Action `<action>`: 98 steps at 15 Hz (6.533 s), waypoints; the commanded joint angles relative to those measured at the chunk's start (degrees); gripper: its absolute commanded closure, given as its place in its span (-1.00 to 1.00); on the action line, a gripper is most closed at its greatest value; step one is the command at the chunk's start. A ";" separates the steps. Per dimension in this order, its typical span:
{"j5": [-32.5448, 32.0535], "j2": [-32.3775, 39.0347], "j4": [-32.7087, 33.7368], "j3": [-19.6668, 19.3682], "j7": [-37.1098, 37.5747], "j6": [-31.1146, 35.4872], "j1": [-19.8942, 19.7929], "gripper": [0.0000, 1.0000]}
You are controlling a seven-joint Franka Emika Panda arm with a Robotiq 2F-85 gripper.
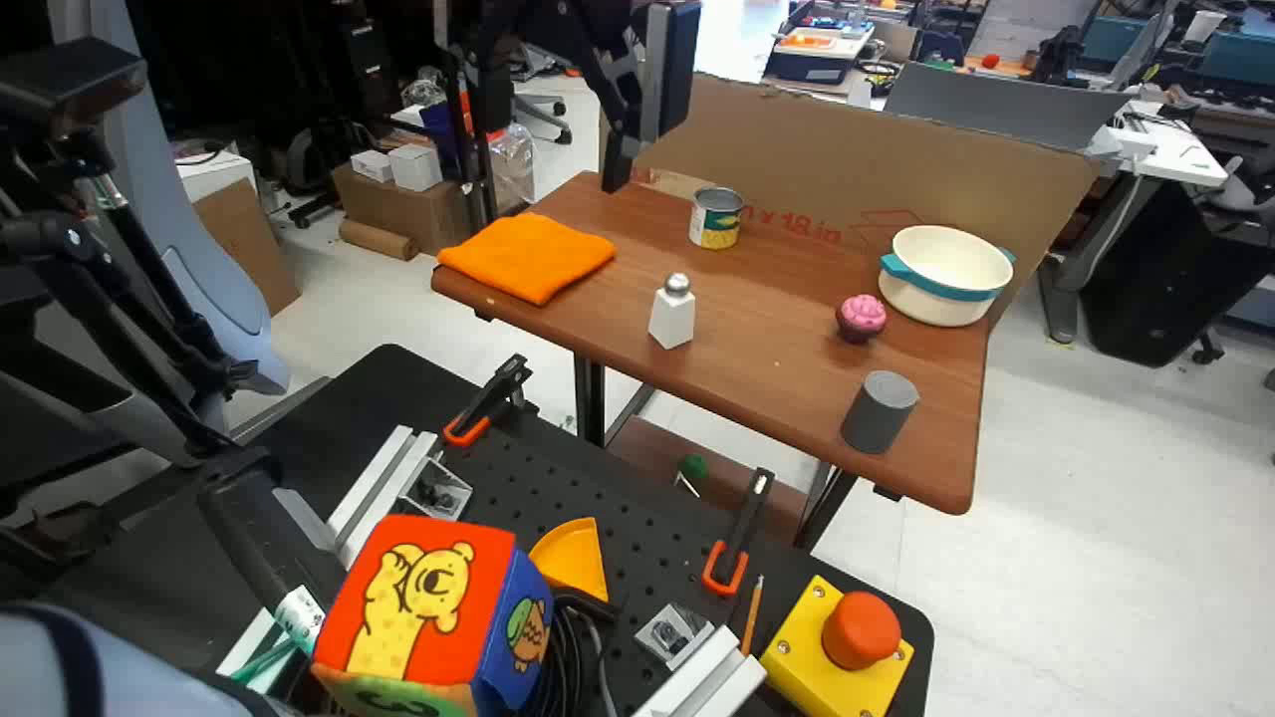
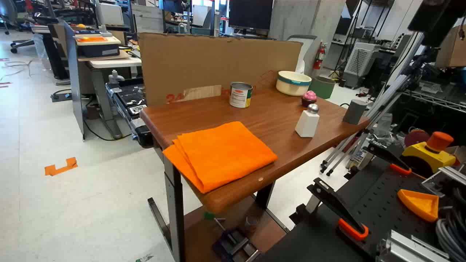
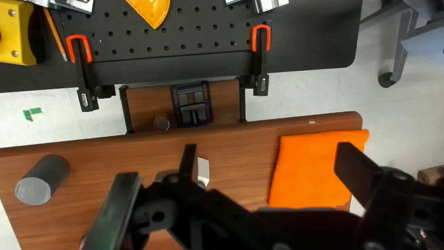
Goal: Put the salt shaker inside the pot
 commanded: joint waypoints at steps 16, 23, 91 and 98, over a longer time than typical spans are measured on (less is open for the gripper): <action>-0.13 10.43 7.07 2.05 6.12 3.29 -1.94 -1.00; -4.83 29.06 20.74 3.69 18.63 3.18 -5.01 -1.00; -8.41 91.52 106.51 -7.03 13.15 -26.93 -15.83 0.80; -8.81 99.98 117.92 -7.50 11.79 -35.84 -16.52 0.80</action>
